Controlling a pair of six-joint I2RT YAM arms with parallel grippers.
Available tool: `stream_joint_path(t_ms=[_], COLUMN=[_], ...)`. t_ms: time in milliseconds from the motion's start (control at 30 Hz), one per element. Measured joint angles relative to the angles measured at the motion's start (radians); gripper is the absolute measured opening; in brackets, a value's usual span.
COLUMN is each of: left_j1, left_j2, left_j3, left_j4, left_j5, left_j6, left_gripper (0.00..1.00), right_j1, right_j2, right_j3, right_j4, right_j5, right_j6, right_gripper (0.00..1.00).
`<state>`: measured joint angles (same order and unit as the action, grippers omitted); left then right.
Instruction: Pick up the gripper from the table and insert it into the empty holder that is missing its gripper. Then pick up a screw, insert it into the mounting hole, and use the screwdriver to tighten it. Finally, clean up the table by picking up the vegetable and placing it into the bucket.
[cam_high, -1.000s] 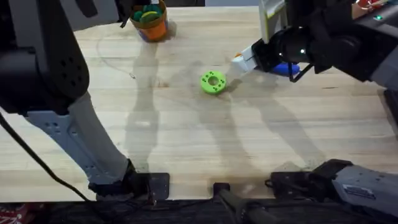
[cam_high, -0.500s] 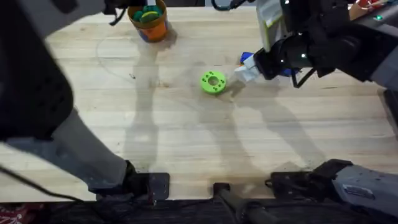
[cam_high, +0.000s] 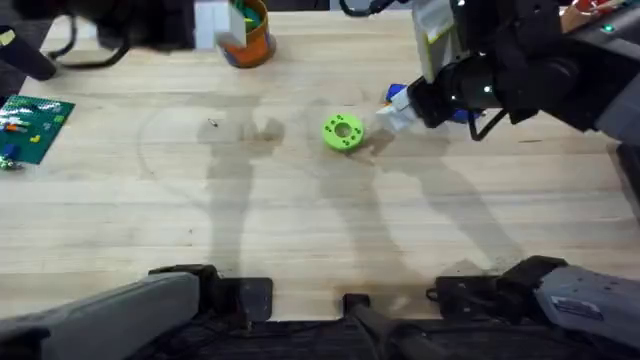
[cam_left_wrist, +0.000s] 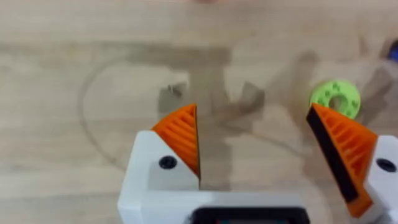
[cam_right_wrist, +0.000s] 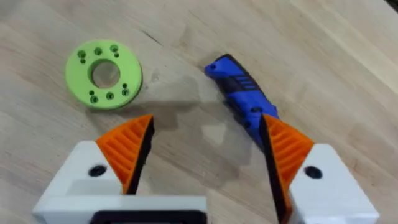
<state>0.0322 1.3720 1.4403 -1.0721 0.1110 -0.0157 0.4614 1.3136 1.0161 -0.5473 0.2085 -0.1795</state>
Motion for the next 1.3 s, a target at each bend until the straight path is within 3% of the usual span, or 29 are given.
stream_joint_path(t_ms=[233,1300], left_j1=[0.0,0.0], left_j2=[-0.022,-0.022], left_j3=[0.0,0.0], left_j4=[-0.174,-0.177], left_j5=[-0.008,-0.008], left_j6=[0.0,0.0], left_gripper=[0.986,0.986], right_j1=[0.0,0.0], right_j2=[0.0,0.0], right_j3=[0.0,0.0], right_j4=[0.0,-0.001], right_j5=[0.0,0.0], right_j6=[0.0,0.0], right_gripper=[0.974,0.974])
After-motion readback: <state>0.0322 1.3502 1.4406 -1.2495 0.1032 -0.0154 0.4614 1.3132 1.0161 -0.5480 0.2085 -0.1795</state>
